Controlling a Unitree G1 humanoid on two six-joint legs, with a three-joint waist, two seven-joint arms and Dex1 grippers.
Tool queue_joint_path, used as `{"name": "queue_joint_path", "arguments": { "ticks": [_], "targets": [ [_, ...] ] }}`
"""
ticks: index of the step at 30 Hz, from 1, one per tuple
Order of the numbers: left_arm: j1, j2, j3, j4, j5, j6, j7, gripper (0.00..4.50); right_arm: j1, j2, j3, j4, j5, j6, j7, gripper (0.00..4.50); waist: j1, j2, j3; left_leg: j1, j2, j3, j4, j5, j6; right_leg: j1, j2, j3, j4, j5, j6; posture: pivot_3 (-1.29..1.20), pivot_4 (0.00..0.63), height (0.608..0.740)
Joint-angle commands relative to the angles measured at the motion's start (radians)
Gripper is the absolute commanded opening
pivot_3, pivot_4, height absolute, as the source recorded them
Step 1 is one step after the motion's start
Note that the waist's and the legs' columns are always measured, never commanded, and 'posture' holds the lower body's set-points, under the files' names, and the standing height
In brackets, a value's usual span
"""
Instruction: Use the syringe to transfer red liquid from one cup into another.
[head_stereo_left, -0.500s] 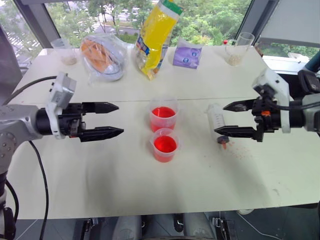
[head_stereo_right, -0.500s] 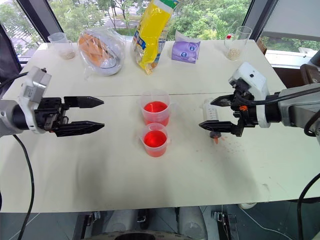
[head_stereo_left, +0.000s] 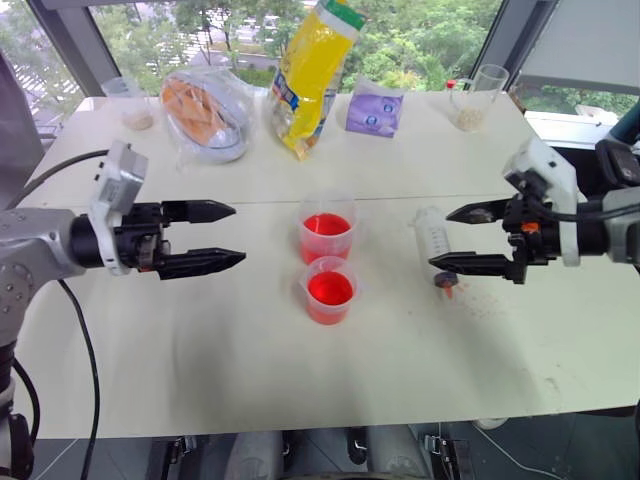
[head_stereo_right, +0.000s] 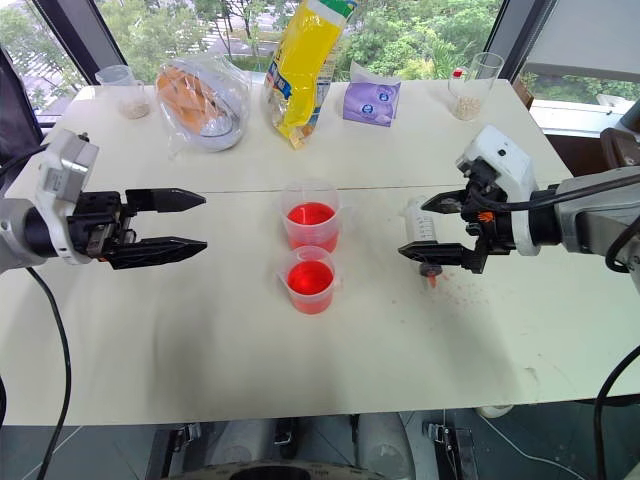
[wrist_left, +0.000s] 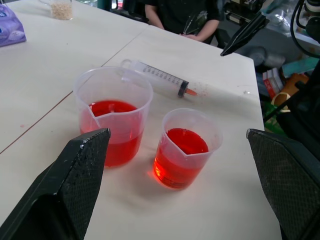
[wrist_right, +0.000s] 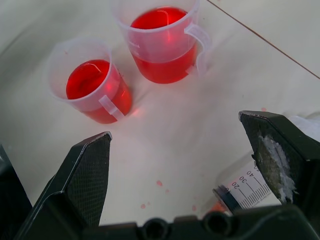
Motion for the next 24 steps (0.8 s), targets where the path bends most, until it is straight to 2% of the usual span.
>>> {"name": "queue_joint_path", "arguments": {
  "ticks": [1, 11, 15, 20, 24],
  "targets": [
    [0.000, 0.011, 0.048, -0.020, -0.017, -0.004, 0.000, 4.50, -0.013, -0.002, -0.019, -0.003, -0.006, -0.015, 0.000, 4.47, 0.000, 0.000, 0.000, 0.000, 0.000, 0.000, 0.000, 0.000, 0.000, 0.000, 0.000, 0.000, 0.000, 0.000, 0.000, 0.00, 0.150, 0.740],
    [-0.026, -0.005, 0.016, -0.005, -0.003, -0.019, -0.003, 4.50, -0.017, 0.005, 0.015, 0.030, -0.071, -0.032, -0.034, 4.47, 0.000, 0.000, 0.000, 0.000, 0.000, 0.000, 0.000, 0.000, 0.000, 0.000, 0.000, 0.000, 0.000, 0.001, 0.001, 0.00, 0.150, 0.740],
    [-0.043, -0.023, -0.021, 0.008, 0.023, -0.041, -0.016, 4.50, -0.110, 0.045, 0.123, 0.112, -0.126, 0.062, -0.095, 4.47, -0.003, 0.000, 0.000, 0.000, 0.000, 0.000, 0.000, 0.000, 0.000, 0.000, 0.000, 0.000, 0.001, 0.001, 0.001, 0.00, 0.150, 0.740],
    [-0.060, -0.042, -0.048, 0.016, 0.046, -0.060, -0.024, 4.50, -0.232, 0.150, 0.250, 0.294, -0.209, 0.184, -0.171, 4.47, -0.002, 0.000, 0.000, 0.001, 0.000, 0.001, 0.001, 0.000, 0.000, 0.000, 0.000, 0.001, 0.001, 0.000, -0.001, 0.00, 0.150, 0.740],
    [-0.054, -0.058, -0.051, -0.003, 0.053, -0.065, -0.015, 4.50, -0.322, 0.275, 0.285, 0.479, -0.270, 0.280, -0.246, 4.47, -0.002, 0.000, 0.000, 0.000, 0.000, 0.001, 0.001, 0.000, 0.000, 0.000, 0.000, 0.001, 0.001, 0.001, 0.001, 0.00, 0.150, 0.740]
  ]
}}
